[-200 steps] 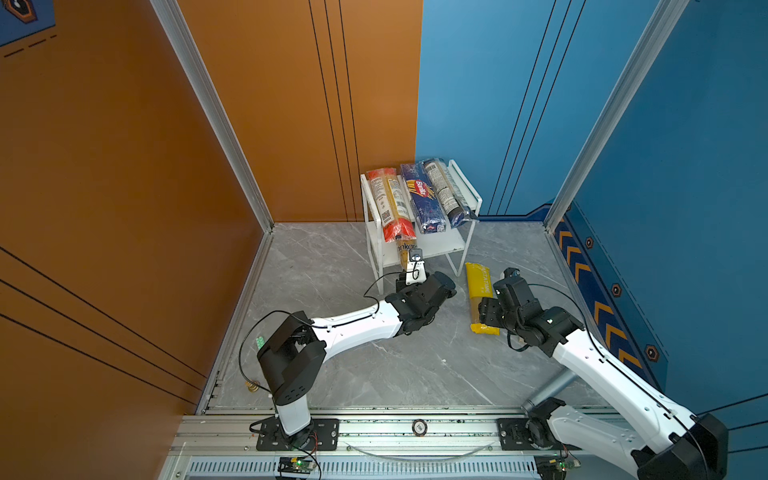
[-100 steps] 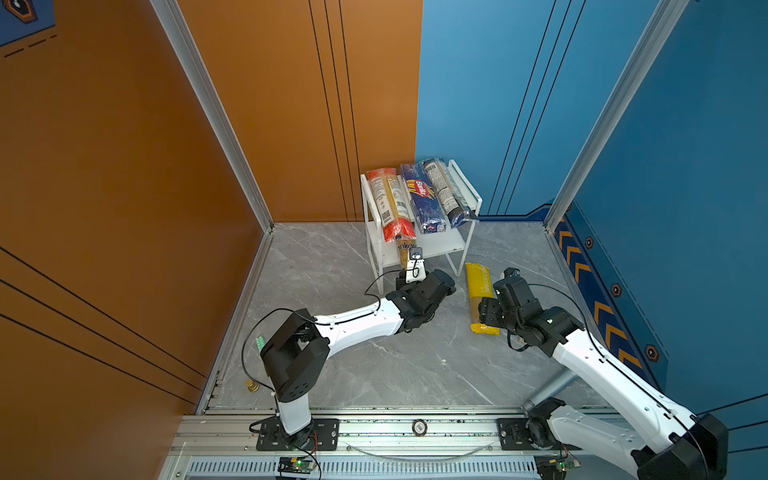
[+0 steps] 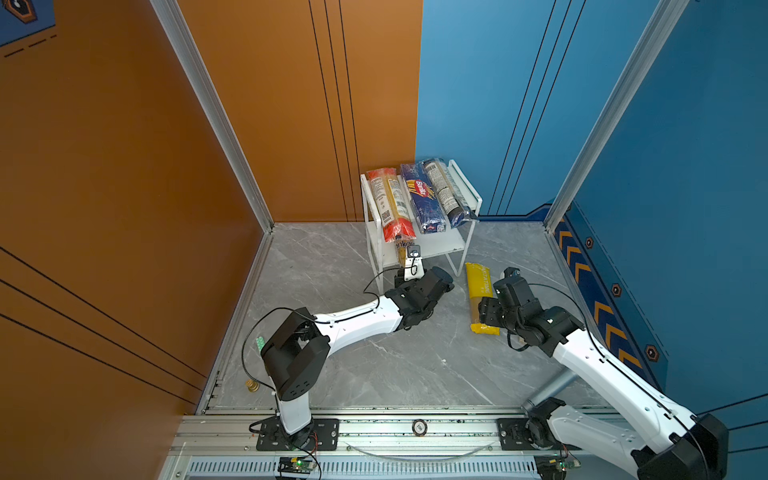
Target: Place and organize the pasta boxes and bags onto the shelf
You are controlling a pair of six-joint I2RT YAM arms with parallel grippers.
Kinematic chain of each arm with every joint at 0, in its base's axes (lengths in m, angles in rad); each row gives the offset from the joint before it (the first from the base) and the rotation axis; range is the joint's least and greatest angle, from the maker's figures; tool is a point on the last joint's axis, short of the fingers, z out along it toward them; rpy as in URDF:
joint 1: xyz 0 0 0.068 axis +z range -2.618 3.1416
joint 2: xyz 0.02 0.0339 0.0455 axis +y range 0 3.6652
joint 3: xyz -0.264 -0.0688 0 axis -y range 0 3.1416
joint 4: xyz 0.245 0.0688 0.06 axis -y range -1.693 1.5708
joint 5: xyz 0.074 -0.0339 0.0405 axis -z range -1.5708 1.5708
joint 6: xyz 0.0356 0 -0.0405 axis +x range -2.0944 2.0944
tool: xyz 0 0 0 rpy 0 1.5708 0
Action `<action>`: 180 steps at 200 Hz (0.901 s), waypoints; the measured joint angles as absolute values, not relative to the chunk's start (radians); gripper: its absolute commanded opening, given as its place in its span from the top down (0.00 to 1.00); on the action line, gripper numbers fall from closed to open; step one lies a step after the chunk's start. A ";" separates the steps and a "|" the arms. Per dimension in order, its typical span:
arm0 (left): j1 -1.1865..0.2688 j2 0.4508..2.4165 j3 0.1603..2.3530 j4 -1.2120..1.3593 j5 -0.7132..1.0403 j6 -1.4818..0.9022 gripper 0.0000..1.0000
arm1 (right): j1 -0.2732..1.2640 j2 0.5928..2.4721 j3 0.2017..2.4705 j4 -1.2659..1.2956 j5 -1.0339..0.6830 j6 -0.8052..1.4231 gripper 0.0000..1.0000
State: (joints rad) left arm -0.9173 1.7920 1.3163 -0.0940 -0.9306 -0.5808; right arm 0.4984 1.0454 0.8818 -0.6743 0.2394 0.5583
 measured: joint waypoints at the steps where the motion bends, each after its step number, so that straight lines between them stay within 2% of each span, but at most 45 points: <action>1: -0.917 1.792 1.317 -0.094 -0.931 -0.581 1.00 | 0.498 1.045 0.882 -0.674 0.239 0.558 0.26; 180: -0.916 1.823 1.335 -0.094 -0.937 -0.608 1.00 | 0.499 1.046 0.896 -0.698 0.239 0.559 0.27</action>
